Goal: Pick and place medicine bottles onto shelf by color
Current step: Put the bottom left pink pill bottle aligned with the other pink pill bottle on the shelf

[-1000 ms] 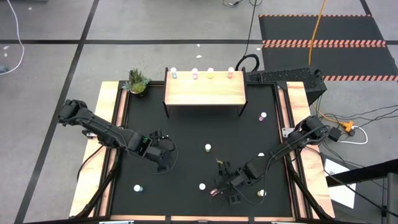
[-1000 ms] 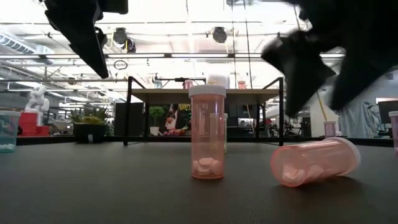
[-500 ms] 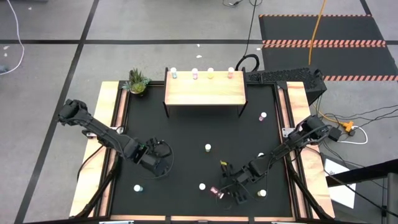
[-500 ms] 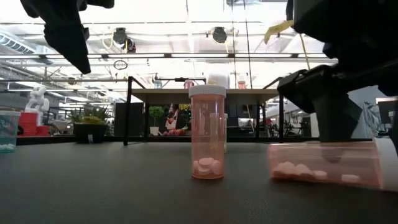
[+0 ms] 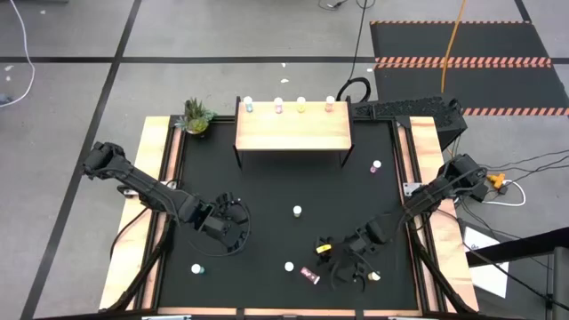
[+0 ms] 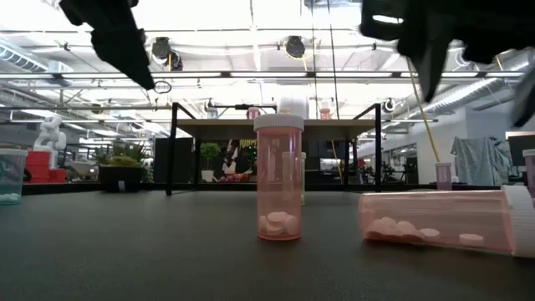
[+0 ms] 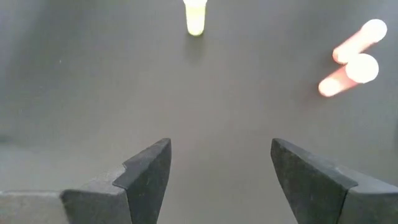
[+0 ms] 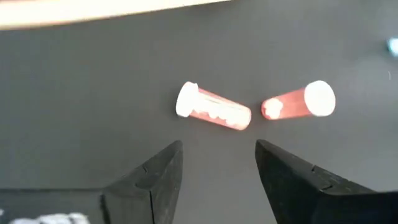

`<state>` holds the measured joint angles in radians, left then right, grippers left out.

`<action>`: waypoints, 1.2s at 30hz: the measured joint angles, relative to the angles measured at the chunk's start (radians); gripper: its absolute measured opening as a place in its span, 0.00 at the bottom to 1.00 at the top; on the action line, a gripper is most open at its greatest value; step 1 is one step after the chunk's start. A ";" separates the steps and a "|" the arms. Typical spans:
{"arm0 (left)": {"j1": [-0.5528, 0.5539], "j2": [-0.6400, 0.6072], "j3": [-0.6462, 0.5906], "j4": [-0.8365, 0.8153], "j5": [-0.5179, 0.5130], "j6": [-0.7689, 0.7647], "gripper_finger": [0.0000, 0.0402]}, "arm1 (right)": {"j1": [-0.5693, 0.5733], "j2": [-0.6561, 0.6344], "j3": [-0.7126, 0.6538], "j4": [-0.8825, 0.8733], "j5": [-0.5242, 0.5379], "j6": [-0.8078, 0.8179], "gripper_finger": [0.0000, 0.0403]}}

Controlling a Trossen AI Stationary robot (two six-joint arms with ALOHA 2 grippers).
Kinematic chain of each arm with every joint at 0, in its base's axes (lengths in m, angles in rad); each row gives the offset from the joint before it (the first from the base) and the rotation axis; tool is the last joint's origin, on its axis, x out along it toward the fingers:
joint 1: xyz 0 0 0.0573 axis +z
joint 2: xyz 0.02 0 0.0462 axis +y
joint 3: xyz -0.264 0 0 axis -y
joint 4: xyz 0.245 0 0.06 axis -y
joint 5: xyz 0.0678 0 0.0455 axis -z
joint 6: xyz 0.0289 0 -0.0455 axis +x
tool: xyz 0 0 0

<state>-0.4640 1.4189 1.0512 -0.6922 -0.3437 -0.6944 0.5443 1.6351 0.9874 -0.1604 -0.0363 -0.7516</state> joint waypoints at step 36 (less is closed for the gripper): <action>-0.087 0.000 0.000 -0.002 -0.032 -0.335 0.68 | -0.139 0.216 0.164 0.311 -0.136 0.686 0.57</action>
<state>-0.5514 1.4193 1.0512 -0.6939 -0.3759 -1.0298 0.4057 1.8515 1.1519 0.1506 -0.1725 -0.0658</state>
